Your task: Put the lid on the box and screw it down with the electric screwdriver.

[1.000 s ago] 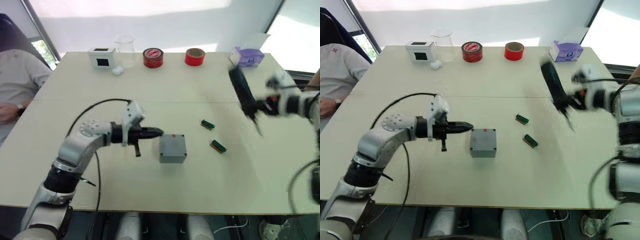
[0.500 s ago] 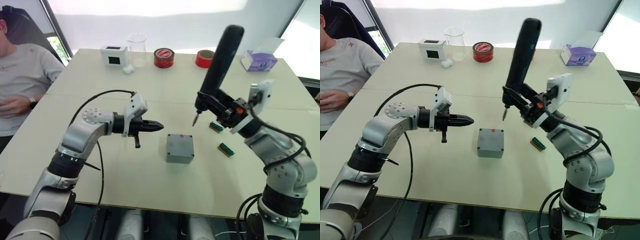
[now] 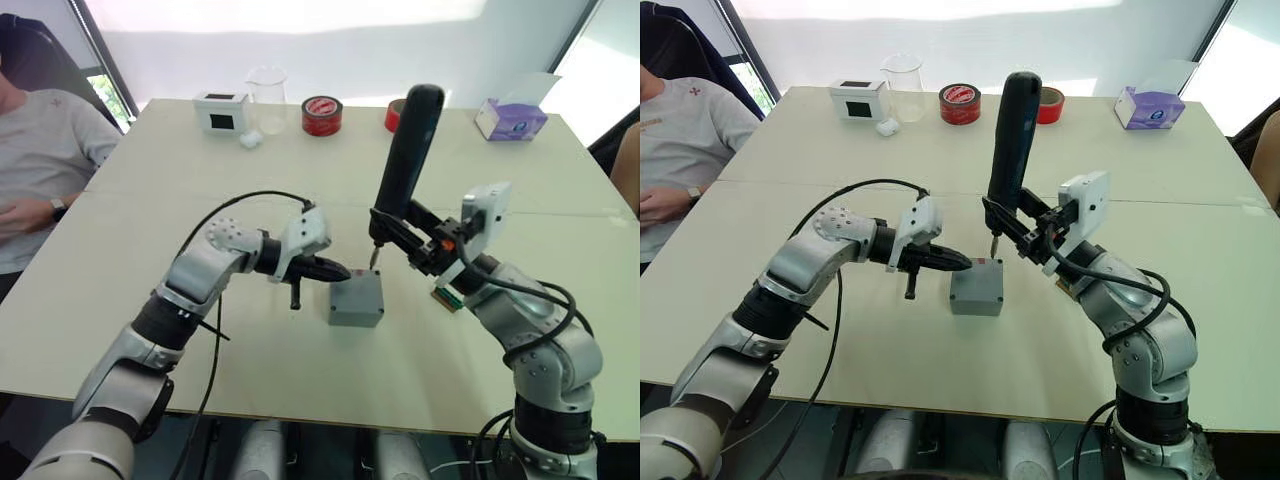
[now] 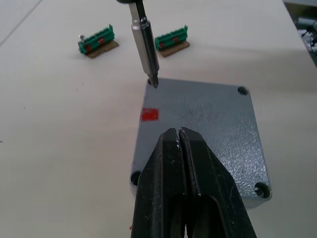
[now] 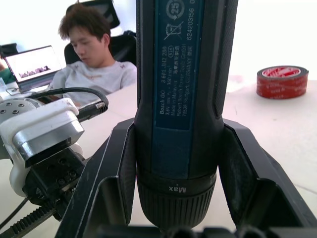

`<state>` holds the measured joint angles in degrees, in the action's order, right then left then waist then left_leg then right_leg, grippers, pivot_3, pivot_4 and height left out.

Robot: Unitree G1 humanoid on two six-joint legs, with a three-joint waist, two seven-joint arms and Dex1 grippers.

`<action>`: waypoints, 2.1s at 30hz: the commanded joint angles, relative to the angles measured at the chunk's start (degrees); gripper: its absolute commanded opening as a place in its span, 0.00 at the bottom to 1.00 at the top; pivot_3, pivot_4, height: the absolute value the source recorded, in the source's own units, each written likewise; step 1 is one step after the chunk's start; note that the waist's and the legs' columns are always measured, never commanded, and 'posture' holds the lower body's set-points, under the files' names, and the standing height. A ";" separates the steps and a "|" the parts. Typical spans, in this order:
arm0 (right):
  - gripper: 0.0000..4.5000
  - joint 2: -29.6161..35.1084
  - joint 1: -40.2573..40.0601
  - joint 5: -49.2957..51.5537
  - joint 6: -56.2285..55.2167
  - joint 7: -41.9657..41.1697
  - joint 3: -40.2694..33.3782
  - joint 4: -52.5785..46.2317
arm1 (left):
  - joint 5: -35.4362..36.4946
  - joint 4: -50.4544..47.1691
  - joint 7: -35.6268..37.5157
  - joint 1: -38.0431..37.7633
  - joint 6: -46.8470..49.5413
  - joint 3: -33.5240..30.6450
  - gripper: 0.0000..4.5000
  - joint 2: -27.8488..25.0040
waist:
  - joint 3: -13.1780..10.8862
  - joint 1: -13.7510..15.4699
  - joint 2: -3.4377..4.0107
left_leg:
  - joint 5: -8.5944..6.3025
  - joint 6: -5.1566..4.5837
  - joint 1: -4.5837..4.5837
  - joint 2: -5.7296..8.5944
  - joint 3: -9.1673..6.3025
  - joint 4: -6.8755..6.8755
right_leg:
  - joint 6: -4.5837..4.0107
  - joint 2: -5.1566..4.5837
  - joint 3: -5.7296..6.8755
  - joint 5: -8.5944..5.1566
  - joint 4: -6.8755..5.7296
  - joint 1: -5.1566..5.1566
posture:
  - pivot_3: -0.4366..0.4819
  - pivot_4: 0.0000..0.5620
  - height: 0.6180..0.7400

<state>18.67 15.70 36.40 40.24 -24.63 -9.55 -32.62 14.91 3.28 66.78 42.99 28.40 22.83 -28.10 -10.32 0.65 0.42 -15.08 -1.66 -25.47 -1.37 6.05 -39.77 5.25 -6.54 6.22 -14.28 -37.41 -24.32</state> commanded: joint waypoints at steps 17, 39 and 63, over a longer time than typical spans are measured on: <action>0.39 1.75 -2.26 -5.60 -8.70 0.01 2.44 0.14 | -2.69 -0.36 1.61 -0.80 -2.19 0.42 0.00 0.59 | 0.00 0.06 0.00 | 0.00 -0.01 0.02 0.00 -0.03 -0.01 | 0.00 0.00 0.00 0.00 -0.01 0.02 | 0.48 0.27 0.79; 0.39 0.99 -11.47 -10.24 -12.38 -0.05 9.90 7.98 | -4.19 -0.77 2.08 -3.58 -2.14 1.45 0.00 1.23 | 1.24 0.06 -0.56 | -0.39 -0.53 1.08 -0.07 -0.16 0.11 | -0.17 0.00 0.05 -0.16 0.39 0.99 | 0.48 0.27 0.79; 0.39 0.65 -11.30 -10.39 -12.27 -0.61 11.15 8.66 | -4.04 -0.19 1.68 -2.44 -0.82 1.11 0.00 1.69 | 1.60 0.02 -0.57 | -0.39 -0.52 1.13 -0.06 -0.16 0.34 | -0.23 -0.28 0.06 -0.18 0.51 0.93 | 0.48 0.27 0.79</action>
<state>18.90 6.98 26.58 23.74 -24.52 -1.53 -28.27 11.64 3.80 68.54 40.35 26.29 23.52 -26.30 -8.72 0.66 -0.15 -15.47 -2.18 -24.34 -1.44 5.90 -39.42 5.02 -6.82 6.28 -14.46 -36.88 -23.40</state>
